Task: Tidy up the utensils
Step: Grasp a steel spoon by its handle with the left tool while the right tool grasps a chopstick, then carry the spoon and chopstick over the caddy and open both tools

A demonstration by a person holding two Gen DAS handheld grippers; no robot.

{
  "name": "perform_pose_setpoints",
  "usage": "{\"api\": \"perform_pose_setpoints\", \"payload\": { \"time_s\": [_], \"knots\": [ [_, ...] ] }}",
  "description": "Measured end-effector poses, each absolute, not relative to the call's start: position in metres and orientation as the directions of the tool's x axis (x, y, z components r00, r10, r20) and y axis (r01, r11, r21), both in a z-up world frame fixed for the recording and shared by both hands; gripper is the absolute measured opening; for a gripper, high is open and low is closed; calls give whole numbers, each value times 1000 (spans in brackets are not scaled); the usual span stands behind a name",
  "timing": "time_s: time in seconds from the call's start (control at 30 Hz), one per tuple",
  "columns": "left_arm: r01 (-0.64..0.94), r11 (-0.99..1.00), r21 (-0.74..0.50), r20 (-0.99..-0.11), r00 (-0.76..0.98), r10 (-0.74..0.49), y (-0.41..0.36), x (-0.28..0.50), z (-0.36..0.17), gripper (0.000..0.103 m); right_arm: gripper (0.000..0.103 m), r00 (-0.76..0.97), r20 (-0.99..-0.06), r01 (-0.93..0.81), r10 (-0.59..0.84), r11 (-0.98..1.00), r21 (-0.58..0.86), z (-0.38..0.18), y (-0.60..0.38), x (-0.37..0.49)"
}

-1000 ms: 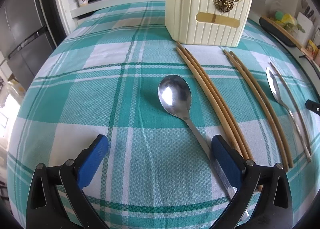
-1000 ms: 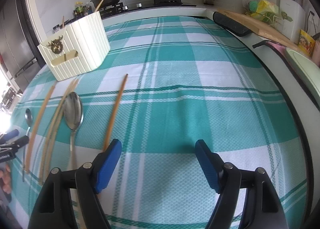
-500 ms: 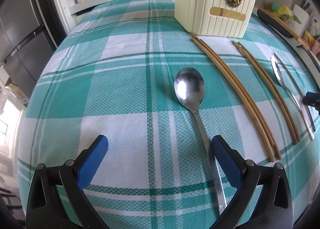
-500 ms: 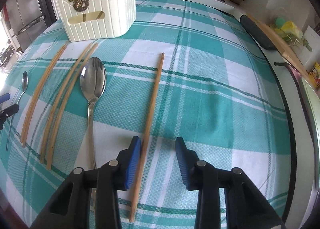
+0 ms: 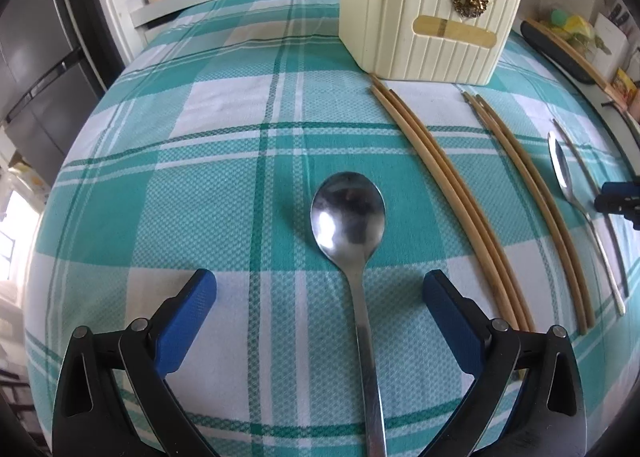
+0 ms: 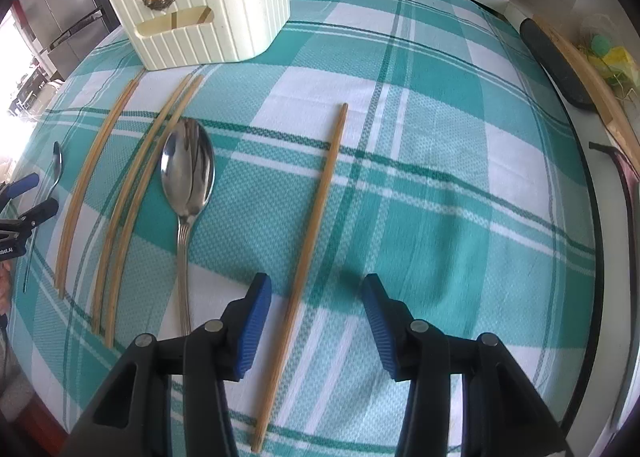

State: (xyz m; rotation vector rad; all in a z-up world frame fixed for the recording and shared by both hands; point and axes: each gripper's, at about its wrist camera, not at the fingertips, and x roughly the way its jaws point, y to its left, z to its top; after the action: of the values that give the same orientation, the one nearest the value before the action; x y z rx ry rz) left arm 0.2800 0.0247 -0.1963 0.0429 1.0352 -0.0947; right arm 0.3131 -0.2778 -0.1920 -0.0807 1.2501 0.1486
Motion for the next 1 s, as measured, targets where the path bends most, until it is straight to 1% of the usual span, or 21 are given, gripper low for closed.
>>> {"api": "perform_pose_setpoints", "payload": {
  "time_s": [0.07,0.1,0.13,0.17,0.2,0.23,0.27,0.3,0.33,0.47,0.53,0.63,0.8,1.0],
  "knots": [
    [89,996,-12,-860,507,-56,23,287,-196,100,50,320,-945,-142,71,989,26,-192,-275,330],
    [85,996,-14,-858,510,-55,23,288,-194,94,50,326,-943,-134,67,991,24,-192,-274,338],
    [82,997,-14,-857,513,-55,23,289,-193,87,50,336,-940,-123,64,992,23,-192,-273,347],
    [83,996,-18,-853,518,-58,22,291,-191,83,48,339,-939,-109,63,994,27,-193,-273,356],
    [87,996,-20,-850,523,-63,21,292,-190,72,44,347,-936,-96,58,995,26,-192,-272,364],
    [90,996,-20,-846,529,-65,20,294,-189,62,32,356,-933,-83,47,996,19,-192,-272,370],
    [87,996,-12,-843,534,-57,19,296,-188,57,23,362,-931,-69,45,997,22,-192,-273,376],
    [95,995,-22,-837,543,-70,19,298,-187,41,6,364,-930,-50,48,998,32,-192,-275,381],
    [105,994,-26,-833,548,-79,18,300,-187,36,6,365,-929,-30,64,998,57,-192,-278,386],
    [143,988,-65,-824,551,-134,21,297,-178,36,6,415,-895,13,163,983,185,-182,-293,382],
    [153,986,-73,-804,575,-149,23,288,-166,36,6,462,-861,0,213,971,241,-165,-299,370],
    [179,975,-129,-769,602,-213,28,274,-143,36,6,535,-799,-43,275,953,299,-131,-303,343],
    [224,960,-170,-702,656,-278,35,249,-101,36,6,633,-700,-123,331,936,331,-75,-306,291],
    [257,944,-206,-631,703,-329,43,234,-61,36,6,728,-598,-168,336,933,319,-30,-305,243]
  ]
}}
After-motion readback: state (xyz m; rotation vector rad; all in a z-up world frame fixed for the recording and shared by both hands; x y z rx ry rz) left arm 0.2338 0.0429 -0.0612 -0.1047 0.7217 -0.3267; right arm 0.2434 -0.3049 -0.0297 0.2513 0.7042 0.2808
